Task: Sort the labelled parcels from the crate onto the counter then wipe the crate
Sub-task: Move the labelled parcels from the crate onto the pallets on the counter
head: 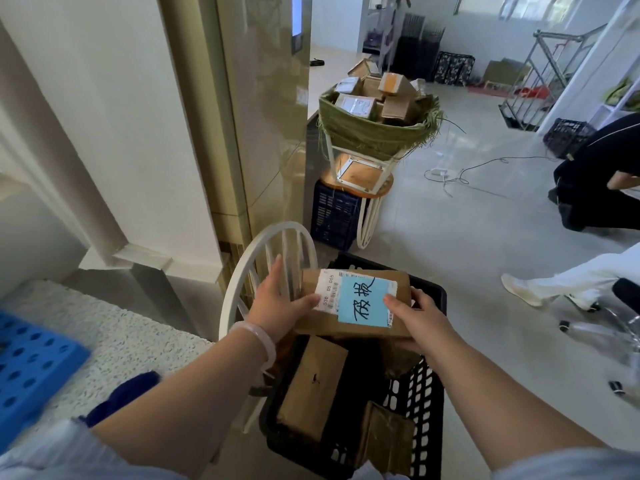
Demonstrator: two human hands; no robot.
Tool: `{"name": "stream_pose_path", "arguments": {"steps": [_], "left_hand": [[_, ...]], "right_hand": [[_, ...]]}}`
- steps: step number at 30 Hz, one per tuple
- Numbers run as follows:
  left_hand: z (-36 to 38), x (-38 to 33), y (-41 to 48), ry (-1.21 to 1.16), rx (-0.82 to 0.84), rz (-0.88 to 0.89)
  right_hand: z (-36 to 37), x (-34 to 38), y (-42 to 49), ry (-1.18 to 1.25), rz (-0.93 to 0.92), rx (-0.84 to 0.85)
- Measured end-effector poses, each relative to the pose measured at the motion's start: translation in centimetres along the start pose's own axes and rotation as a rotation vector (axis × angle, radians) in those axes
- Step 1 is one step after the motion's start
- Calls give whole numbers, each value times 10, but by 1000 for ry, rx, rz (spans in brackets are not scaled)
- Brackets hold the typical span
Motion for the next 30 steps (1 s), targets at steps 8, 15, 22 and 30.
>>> {"name": "stream_pose_path", "arguments": {"steps": [8,15,22,30], "left_hand": [[17,22,-15,-333,-119,-102],[-5,14,-6,-160,-234,4],[-33,35,-3,-392,-77,-125],[-96,39,-31,-304,-265,40]], "right_hand": [[38,-21,-18,181,229,9],[62,-19,-28,42,145,128],[76,27,-34,-98,-180,294],[153,55,-78,-16,-277,455]]}}
Point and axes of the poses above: each hand's wrist, its own y-axis towards the middle knuckle, its own z-axis out of the palm, x = y × z, the point moved 7 cm from there along y, towards the middle knuckle, and after that the axes turned 15 degrees about -x, right-handed, at the moved point
